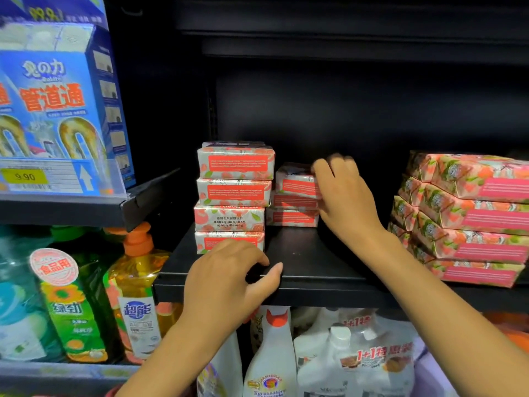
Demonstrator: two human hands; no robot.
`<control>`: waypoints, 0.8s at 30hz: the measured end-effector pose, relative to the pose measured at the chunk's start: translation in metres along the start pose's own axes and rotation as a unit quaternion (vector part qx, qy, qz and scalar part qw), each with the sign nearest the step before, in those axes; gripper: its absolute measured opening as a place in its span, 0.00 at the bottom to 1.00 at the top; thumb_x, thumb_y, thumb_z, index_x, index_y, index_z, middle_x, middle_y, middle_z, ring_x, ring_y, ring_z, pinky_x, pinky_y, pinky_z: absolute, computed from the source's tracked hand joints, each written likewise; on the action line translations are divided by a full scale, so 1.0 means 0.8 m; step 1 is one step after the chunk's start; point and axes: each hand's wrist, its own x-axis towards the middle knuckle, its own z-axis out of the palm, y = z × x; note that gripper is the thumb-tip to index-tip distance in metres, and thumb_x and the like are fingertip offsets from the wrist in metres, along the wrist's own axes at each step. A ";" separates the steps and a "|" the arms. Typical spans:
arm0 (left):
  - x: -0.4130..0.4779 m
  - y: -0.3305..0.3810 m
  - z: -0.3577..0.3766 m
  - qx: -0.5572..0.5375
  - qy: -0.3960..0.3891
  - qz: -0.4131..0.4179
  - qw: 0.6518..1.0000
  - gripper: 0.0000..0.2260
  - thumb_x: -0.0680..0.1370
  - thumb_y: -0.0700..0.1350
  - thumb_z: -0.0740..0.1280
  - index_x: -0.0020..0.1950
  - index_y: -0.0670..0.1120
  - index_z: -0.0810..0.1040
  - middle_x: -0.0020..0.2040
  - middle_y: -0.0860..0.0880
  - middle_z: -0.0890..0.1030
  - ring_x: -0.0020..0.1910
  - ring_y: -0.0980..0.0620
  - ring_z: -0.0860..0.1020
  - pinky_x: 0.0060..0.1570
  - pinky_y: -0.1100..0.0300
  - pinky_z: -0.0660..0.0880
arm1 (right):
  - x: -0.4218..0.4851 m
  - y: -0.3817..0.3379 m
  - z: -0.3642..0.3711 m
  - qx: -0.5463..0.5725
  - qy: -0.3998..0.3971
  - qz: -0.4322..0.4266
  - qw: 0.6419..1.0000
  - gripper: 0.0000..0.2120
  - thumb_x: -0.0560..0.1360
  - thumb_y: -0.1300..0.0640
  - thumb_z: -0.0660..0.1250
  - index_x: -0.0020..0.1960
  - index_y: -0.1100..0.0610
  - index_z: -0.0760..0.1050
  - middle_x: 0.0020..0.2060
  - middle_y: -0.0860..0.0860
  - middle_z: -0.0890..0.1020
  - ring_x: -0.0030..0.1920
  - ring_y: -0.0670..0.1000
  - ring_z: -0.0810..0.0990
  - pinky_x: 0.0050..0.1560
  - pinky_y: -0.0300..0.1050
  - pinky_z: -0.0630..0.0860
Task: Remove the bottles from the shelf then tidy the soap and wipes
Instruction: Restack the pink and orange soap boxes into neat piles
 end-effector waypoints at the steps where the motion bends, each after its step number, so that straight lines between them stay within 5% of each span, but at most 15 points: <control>1: 0.000 0.000 0.000 0.001 0.000 -0.001 1.000 0.16 0.72 0.62 0.58 0.38 0.56 0.81 0.35 0.60 0.79 0.36 0.61 0.76 0.31 0.69 0.70 | -0.005 0.002 -0.004 0.014 0.007 -0.008 1.000 0.24 0.65 0.64 0.76 0.57 0.61 0.72 0.53 0.58 0.75 0.52 0.57 0.72 0.40 0.43 0.69; 4: -0.002 0.001 -0.003 -0.040 0.018 -0.008 0.999 0.15 0.73 0.63 0.60 0.40 0.56 0.81 0.35 0.61 0.80 0.36 0.62 0.77 0.32 0.67 0.73 | -0.028 0.011 -0.021 0.106 0.047 -0.028 0.993 0.18 0.71 0.58 0.72 0.58 0.59 0.72 0.52 0.53 0.75 0.54 0.51 0.71 0.46 0.42 0.72; 8: 0.002 0.017 -0.021 -0.273 0.076 -0.087 0.955 0.13 0.74 0.61 0.63 0.40 0.56 0.82 0.36 0.59 0.83 0.38 0.61 0.80 0.37 0.70 0.74 | -0.065 0.007 -0.048 0.211 0.117 -0.065 0.968 0.18 0.74 0.51 0.67 0.59 0.60 0.73 0.52 0.53 0.77 0.54 0.49 0.73 0.54 0.33 0.67; 13: 0.033 0.045 -0.055 -0.553 -0.090 -0.299 0.773 0.32 0.67 0.66 0.58 0.53 0.40 0.79 0.29 0.43 0.81 0.26 0.53 0.79 0.26 0.65 0.76 | -0.089 -0.005 -0.062 0.190 0.206 -0.188 0.941 0.14 0.74 0.59 0.68 0.57 0.62 0.71 0.54 0.57 0.78 0.58 0.54 0.74 0.65 0.42 0.67; 15: 0.039 0.047 -0.059 -0.594 -0.108 -0.315 0.732 0.25 0.72 0.60 0.61 0.56 0.41 0.80 0.28 0.45 0.82 0.26 0.55 0.80 0.26 0.67 0.75 | -0.093 -0.010 -0.059 0.182 0.222 -0.231 0.930 0.12 0.75 0.61 0.67 0.56 0.63 0.71 0.53 0.58 0.79 0.57 0.56 0.75 0.64 0.46 0.69; 18: 0.030 0.042 -0.058 -0.592 -0.167 -0.277 0.738 0.08 0.69 0.51 0.74 0.42 0.47 0.86 0.41 0.44 0.85 0.38 0.50 0.84 0.34 0.63 0.79 | -0.097 -0.012 -0.055 0.181 0.210 -0.246 0.929 0.10 0.77 0.58 0.66 0.56 0.60 0.71 0.56 0.55 0.75 0.59 0.55 0.74 0.64 0.47 0.70; 21: 0.020 0.037 -0.056 -0.571 -0.130 -0.212 0.782 0.09 0.72 0.47 0.73 0.47 0.44 0.84 0.47 0.47 0.85 0.46 0.51 0.84 0.41 0.64 0.79 | -0.096 -0.009 -0.060 0.240 0.111 -0.169 0.950 0.23 0.71 0.50 0.71 0.61 0.58 0.68 0.65 0.52 0.69 0.68 0.51 0.67 0.69 0.40 0.62; 24: 0.017 0.037 -0.055 -0.522 -0.056 -0.158 0.836 0.13 0.70 0.45 0.72 0.53 0.46 0.81 0.49 0.53 0.85 0.49 0.57 0.82 0.43 0.69 0.77 | -0.097 -0.010 -0.068 0.387 0.018 -0.042 0.921 0.35 0.66 0.41 0.71 0.69 0.52 0.64 0.69 0.47 0.66 0.70 0.44 0.64 0.67 0.34 0.63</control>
